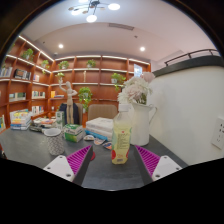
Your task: Pour water
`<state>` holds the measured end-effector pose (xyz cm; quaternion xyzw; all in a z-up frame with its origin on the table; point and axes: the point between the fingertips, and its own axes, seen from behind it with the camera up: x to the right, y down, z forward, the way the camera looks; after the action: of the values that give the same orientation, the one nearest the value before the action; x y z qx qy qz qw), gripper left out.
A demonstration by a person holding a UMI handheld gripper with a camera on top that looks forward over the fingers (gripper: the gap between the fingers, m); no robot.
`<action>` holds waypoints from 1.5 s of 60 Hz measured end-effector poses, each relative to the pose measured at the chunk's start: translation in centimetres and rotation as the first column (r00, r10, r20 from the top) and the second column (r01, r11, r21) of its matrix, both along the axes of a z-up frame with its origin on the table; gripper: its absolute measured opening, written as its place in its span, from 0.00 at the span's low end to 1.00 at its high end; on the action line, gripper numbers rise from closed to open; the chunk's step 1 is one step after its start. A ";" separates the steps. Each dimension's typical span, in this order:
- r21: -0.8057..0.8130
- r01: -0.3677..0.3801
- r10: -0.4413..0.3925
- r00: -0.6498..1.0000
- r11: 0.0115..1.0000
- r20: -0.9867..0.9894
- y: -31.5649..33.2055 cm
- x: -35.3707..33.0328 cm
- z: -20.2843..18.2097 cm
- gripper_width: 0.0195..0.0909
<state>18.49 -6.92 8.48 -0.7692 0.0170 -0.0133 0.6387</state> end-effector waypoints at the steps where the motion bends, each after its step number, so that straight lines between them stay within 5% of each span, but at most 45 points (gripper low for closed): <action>1: 0.001 0.004 -0.004 1.000 1.000 0.002 0.1 0.1 0.1 0.91; 24: 0.039 0.067 -0.068 0.998 0.997 0.018 10.1 1.3 -0.2 0.90; 28: 0.038 0.073 -0.073 0.997 0.997 0.001 11.0 1.5 -0.4 0.81; 33: 0.046 0.054 -0.054 0.999 0.997 -0.005 11.6 1.0 -0.6 0.46; 45: 0.073 0.054 -0.059 0.996 0.996 0.060 12.0 1.3 -0.7 0.27; 63: 0.026 0.011 -0.017 0.961 1.000 0.276 14.2 1.7 -0.7 0.26; 77: -0.007 -0.100 0.065 0.586 0.995 0.808 15.4 -4.4 3.3 0.26; 90: -0.069 -0.158 0.086 0.102 0.985 0.991 16.7 -9.7 4.3 0.26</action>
<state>8.76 9.74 12.82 -0.5457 -0.4750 -0.4683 0.5073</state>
